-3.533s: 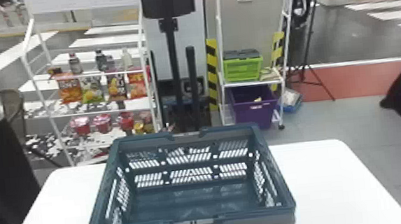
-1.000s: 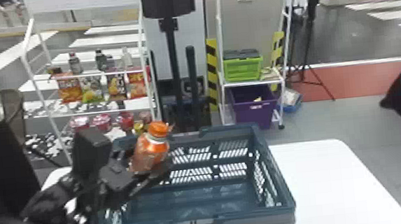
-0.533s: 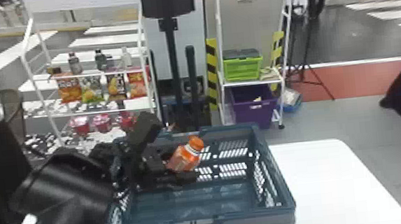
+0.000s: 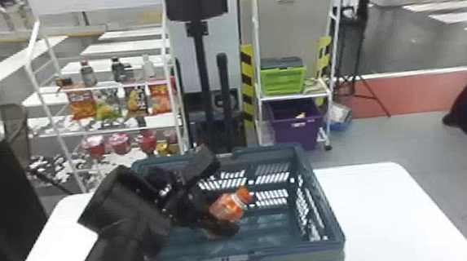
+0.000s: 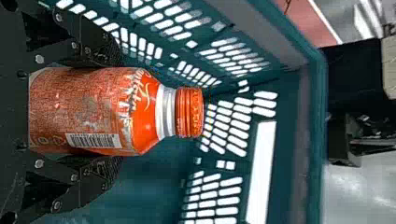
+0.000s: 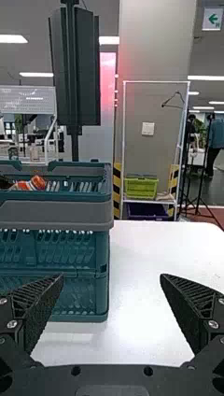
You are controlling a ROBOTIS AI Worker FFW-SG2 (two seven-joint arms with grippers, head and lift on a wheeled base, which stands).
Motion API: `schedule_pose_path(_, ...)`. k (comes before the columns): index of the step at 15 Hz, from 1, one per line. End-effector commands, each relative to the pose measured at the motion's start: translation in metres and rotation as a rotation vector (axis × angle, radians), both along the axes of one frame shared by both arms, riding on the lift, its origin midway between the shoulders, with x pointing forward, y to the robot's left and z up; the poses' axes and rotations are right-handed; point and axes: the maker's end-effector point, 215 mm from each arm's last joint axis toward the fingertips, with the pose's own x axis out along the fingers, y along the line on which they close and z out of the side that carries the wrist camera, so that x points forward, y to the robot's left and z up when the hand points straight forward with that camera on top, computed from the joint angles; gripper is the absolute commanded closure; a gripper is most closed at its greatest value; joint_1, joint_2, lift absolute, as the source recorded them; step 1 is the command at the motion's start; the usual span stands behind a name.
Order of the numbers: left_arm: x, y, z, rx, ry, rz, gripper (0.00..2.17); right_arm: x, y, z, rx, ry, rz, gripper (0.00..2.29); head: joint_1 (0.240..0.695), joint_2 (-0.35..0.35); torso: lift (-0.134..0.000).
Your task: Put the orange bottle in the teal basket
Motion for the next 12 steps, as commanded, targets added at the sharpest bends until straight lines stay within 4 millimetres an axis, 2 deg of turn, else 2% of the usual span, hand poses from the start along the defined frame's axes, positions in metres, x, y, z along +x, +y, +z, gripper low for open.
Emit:
schedule_pose_path(1,-0.004,0.002,-0.021,0.052,0.008,-0.033,0.54,-0.001,0.0,-0.001,-0.002,0.004,0.0,0.13,0.499,0.0,0.0)
schedule_pose_path(5,-0.012,0.014,-0.046,0.141,0.038,-0.046,0.54,-0.002,0.002,-0.001,-0.003,0.003,0.004,0.13,0.499,0.0,0.0)
schedule_pose_path(10,-0.016,0.018,-0.056,0.184,0.038,-0.055,0.52,-0.002,0.002,-0.002,-0.003,0.005,0.004,0.13,0.499,0.0,0.0)
schedule_pose_path(12,-0.014,0.016,-0.056,0.184,0.026,-0.048,0.29,-0.004,0.001,-0.003,-0.005,0.009,-0.002,0.13,0.499,0.0,0.0)
